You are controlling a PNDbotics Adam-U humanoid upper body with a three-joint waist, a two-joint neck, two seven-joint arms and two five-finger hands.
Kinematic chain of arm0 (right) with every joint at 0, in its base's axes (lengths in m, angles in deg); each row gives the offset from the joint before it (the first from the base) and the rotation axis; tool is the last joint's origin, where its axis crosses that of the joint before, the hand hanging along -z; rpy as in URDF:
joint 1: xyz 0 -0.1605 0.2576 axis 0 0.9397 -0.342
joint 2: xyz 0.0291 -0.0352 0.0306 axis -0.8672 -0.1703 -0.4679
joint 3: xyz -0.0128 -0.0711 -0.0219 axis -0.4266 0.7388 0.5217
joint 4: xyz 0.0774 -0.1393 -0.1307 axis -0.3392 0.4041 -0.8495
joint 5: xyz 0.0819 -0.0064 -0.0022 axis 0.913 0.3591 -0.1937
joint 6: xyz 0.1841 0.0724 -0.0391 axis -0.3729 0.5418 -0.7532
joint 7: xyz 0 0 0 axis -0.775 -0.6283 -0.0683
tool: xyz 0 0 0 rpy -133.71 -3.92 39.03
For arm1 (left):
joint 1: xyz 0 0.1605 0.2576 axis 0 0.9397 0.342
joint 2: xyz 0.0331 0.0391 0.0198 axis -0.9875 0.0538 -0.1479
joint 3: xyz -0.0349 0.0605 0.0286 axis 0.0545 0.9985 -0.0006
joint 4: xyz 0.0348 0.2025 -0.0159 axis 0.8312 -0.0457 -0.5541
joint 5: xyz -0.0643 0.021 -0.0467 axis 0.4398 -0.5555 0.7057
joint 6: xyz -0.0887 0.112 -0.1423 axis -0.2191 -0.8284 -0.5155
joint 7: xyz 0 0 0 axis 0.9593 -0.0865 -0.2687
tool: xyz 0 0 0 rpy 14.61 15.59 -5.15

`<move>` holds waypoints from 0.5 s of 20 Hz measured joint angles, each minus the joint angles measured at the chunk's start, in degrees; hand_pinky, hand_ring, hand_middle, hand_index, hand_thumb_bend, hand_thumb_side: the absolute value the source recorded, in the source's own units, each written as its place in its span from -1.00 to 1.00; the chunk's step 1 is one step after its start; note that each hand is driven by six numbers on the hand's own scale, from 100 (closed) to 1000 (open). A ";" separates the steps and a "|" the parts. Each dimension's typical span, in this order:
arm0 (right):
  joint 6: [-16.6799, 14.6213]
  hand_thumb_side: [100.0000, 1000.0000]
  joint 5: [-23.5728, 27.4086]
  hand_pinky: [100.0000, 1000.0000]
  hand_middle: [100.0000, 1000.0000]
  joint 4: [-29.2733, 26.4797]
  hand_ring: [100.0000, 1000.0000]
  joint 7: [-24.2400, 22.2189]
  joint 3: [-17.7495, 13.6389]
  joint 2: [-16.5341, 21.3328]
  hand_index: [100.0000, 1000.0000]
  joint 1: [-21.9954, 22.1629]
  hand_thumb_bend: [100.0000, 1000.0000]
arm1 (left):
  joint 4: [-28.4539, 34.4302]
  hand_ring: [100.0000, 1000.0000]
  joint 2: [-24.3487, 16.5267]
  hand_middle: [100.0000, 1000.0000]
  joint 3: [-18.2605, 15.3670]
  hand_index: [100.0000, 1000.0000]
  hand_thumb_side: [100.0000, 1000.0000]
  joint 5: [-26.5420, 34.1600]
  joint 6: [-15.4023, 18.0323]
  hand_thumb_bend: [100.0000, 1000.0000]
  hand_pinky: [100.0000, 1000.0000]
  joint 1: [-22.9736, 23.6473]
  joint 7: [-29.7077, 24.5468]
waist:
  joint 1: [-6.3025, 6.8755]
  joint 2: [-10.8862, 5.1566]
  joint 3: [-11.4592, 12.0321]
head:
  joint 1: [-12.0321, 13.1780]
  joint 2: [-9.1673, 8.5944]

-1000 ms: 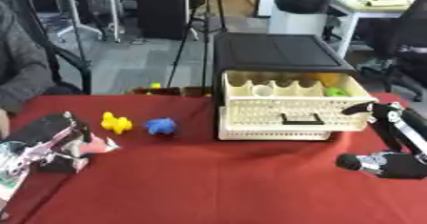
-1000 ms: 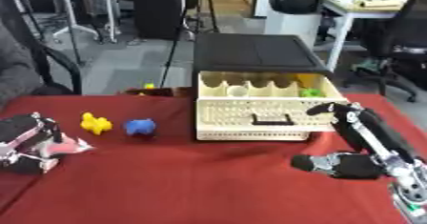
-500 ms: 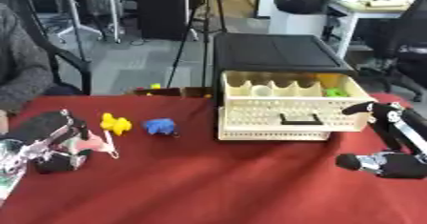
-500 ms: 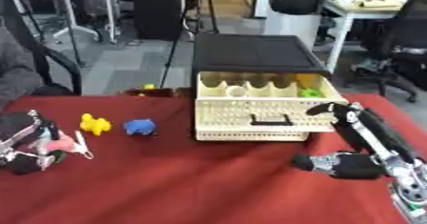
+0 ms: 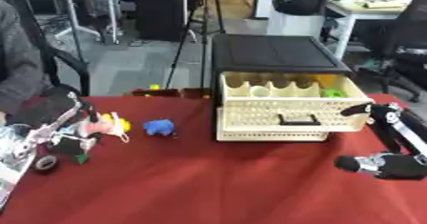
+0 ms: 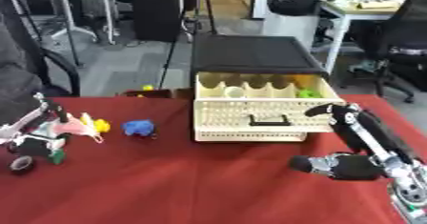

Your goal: Pick up objects from table and place into drawer.

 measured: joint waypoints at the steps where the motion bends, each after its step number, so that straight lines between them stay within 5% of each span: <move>1: 0.02 0.58 0.00 -1.00 -1.00 0.00 -1.00 -0.06 0.13 0.00 0.49 -0.03 1.00 | 0.00 -1.00 0.40 -1.00 0.00 -0.67 -1.00 0.12 -0.03 -0.86 -0.66 -0.71 0.20 | 0.01 0.00 -0.23 | 0.03 0.00; 10: -0.37 0.57 0.00 -1.00 -1.00 -0.08 -1.00 -0.79 0.91 -0.01 0.49 -1.39 1.00 | -0.02 -1.00 3.85 -1.00 0.03 -0.66 -1.00 1.01 -0.03 -0.92 -0.66 -8.29 1.90 | 0.58 0.89 -3.05 | 1.32 -0.22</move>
